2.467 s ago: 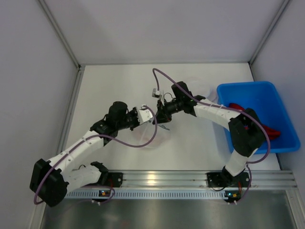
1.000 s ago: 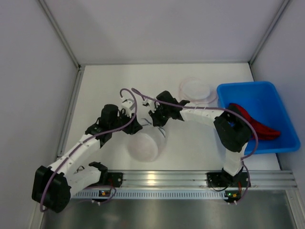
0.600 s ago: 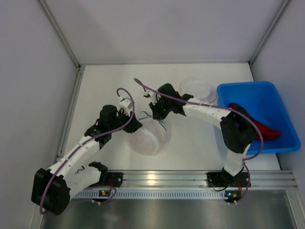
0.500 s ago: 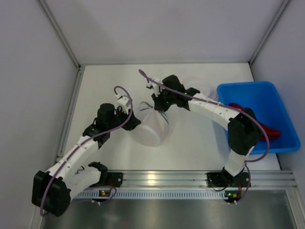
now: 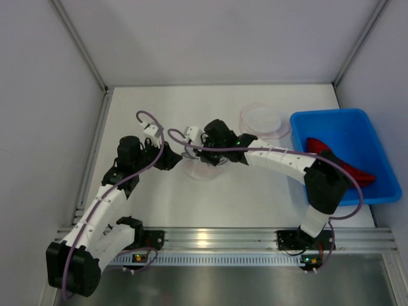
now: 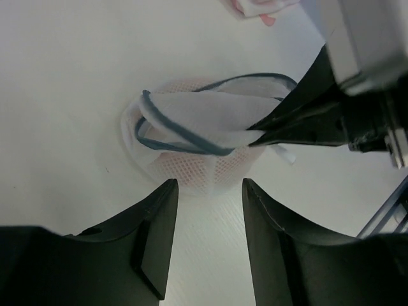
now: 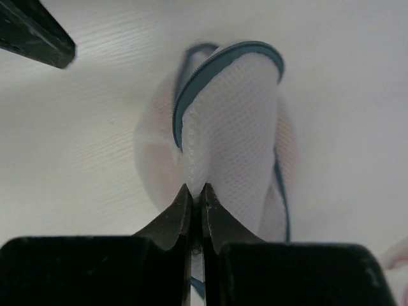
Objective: Place the bra in the laundry bag and zip it closed
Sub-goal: Adjust the laundry bag at the center of the board.
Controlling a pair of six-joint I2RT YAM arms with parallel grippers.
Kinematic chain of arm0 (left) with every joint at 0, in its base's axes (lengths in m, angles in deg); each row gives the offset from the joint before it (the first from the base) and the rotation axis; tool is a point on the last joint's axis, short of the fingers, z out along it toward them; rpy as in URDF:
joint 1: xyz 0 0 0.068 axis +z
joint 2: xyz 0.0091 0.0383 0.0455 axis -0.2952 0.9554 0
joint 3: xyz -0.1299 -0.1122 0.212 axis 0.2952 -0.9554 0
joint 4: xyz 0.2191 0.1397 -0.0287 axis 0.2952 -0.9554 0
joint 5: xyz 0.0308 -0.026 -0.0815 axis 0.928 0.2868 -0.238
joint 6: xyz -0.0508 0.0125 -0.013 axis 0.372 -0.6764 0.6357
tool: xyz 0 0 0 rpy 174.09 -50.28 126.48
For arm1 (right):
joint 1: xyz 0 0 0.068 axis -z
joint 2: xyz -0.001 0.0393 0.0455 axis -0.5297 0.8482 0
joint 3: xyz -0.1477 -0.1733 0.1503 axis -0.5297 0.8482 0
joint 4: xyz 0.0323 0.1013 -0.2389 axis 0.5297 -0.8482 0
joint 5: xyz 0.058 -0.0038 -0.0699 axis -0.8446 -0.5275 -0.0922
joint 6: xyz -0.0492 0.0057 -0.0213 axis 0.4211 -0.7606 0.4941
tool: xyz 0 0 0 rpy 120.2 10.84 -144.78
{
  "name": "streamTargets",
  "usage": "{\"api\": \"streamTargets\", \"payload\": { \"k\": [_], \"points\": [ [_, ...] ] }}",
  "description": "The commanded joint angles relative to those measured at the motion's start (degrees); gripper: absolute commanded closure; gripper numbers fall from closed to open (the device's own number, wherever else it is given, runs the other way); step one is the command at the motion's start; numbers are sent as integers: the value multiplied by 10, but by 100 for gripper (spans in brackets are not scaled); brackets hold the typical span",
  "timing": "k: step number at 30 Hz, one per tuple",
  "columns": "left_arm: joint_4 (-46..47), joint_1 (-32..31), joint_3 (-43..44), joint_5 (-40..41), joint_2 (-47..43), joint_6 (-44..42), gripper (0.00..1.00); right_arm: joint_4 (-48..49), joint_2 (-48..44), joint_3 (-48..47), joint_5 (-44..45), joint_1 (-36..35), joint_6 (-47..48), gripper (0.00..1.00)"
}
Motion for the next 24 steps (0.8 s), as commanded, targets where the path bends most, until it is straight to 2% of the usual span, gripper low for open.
{"api": "streamTargets", "payload": {
  "k": [1,7,9,11,13,14,17,21,24],
  "points": [
    [0,2,-25,-37,2,19,49,24,43,17,23,-36,-15,98],
    [13,2,-52,-64,19,69,50,22,71,-2,3,-38,-74,88],
    [20,2,-55,-58,17,78,52,26,67,0,-9,-38,-87,91],
    [12,2,-45,-37,21,89,56,27,65,2,-18,-38,-100,100],
    [-1,5,-38,-34,22,85,59,31,65,6,-27,-36,-109,100],
    [-2,5,-42,-33,18,67,63,33,66,6,-32,-30,-123,100],
    [-14,5,-46,-8,16,21,65,35,79,-2,-62,-8,-152,100],
    [-8,5,-48,-35,23,-35,55,35,96,-15,-94,15,-173,100],
    [14,5,-64,-49,18,-123,52,35,107,-22,-108,25,-175,100]
  ]
}}
